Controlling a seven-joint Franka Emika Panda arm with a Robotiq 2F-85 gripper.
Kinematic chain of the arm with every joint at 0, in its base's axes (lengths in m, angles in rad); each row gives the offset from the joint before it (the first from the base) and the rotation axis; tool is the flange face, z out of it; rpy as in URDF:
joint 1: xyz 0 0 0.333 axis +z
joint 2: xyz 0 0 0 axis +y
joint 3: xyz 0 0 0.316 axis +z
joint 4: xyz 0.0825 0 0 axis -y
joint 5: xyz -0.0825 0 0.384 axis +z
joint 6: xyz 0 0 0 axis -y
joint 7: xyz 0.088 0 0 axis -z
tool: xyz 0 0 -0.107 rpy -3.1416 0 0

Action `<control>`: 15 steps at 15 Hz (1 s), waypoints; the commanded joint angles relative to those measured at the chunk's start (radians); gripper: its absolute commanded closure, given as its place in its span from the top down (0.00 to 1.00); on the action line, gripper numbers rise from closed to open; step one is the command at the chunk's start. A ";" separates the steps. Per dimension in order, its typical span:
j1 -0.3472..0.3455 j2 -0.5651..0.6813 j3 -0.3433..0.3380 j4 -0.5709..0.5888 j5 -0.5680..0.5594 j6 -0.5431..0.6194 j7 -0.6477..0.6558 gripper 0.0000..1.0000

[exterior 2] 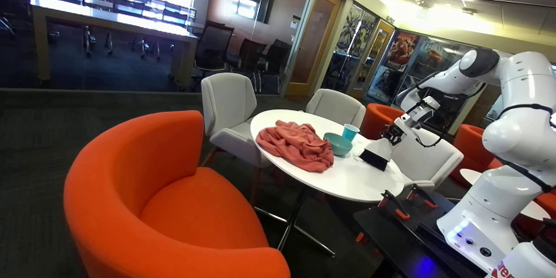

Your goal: Use the brush to sweep the white objects on the table

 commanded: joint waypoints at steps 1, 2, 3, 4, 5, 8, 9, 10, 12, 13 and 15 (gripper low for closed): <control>-0.068 -0.075 0.054 -0.007 0.007 -0.223 -0.045 0.00; -0.071 -0.082 0.050 0.001 0.004 -0.298 -0.037 0.00; -0.065 -0.086 0.037 0.010 -0.007 -0.367 -0.020 0.00; -0.058 -0.085 0.023 0.024 -0.014 -0.427 -0.003 0.00; -0.056 -0.086 0.015 0.033 -0.011 -0.479 -0.002 0.00; -0.030 -0.079 -0.008 0.050 -0.011 -0.561 0.007 0.00; -0.017 -0.075 -0.013 0.050 -0.011 -0.562 0.012 0.00; 0.003 -0.069 -0.018 0.047 -0.011 -0.538 0.025 0.00; 0.049 -0.055 -0.031 0.040 -0.010 -0.470 0.055 0.00; 0.075 -0.044 -0.041 0.043 -0.018 -0.453 0.079 0.00; 0.130 -0.021 -0.065 0.045 -0.035 -0.405 0.137 0.00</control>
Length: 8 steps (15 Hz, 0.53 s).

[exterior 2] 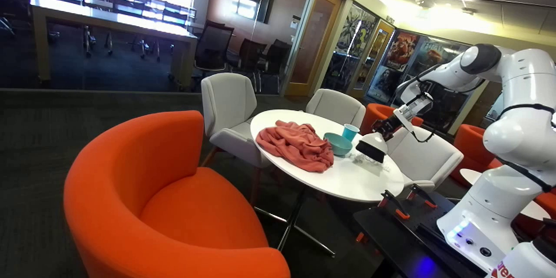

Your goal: Use the brush to sweep the white objects on the table

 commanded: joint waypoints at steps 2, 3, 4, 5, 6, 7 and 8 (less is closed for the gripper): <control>0.125 0.038 -0.062 0.005 -0.062 0.085 0.150 0.00; 0.140 0.047 -0.069 0.005 -0.075 0.101 0.176 0.00; 0.150 0.057 -0.073 0.008 -0.090 0.109 0.196 0.00; 0.156 0.067 -0.077 0.012 -0.102 0.121 0.216 0.00; 0.158 0.076 -0.077 0.014 -0.109 0.133 0.228 0.00; 0.160 0.085 -0.080 0.017 -0.116 0.152 0.243 0.00; 0.156 0.093 -0.079 0.020 -0.118 0.170 0.248 0.00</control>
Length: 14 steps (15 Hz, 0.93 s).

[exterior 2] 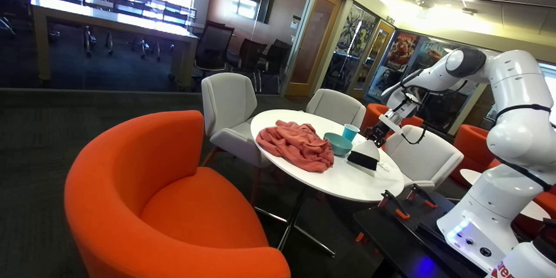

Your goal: Use the brush to sweep the white objects on the table

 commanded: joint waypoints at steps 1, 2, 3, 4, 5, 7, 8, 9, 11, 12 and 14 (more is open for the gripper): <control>0.003 0.025 -0.015 0.021 -0.026 0.060 0.062 0.00; -0.003 0.029 -0.014 0.020 -0.023 0.085 0.060 0.00; -0.010 0.036 -0.013 0.022 -0.019 0.112 0.060 0.00; -0.019 0.043 -0.009 0.023 -0.013 0.137 0.059 0.00; -0.026 0.044 -0.005 0.021 -0.008 0.160 0.058 0.00; -0.045 0.050 0.007 0.022 0.005 0.196 0.053 0.00; -0.053 0.051 0.011 0.024 0.011 0.210 0.053 0.00; -0.062 0.056 0.016 0.028 0.019 0.221 0.053 0.00; -0.076 0.060 0.022 0.038 0.030 0.229 0.061 0.00; -0.082 0.061 0.024 0.043 0.035 0.229 0.064 0.00; -0.091 0.064 0.028 0.055 0.049 0.219 0.071 0.00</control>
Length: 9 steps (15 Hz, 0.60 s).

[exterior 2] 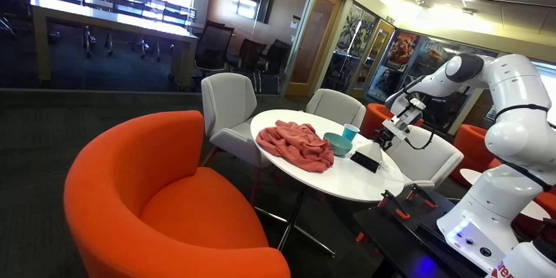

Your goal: Use the brush to sweep the white objects on the table

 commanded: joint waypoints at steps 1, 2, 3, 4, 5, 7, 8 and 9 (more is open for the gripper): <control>-0.023 0.010 0.022 0.038 0.031 -0.002 0.043 0.00; -0.024 0.011 0.023 0.044 0.038 -0.008 0.047 0.00; -0.021 0.013 0.022 0.051 0.041 -0.012 0.061 0.00; -0.015 0.017 0.020 0.058 0.041 -0.013 0.076 0.00; -0.011 0.021 0.017 0.067 0.039 -0.018 0.093 0.00; 0.004 0.033 0.006 0.081 0.025 -0.020 0.135 0.00; 0.013 0.037 -0.003 0.084 0.017 -0.018 0.157 0.00; 0.020 0.041 -0.010 0.087 0.010 -0.015 0.179 0.00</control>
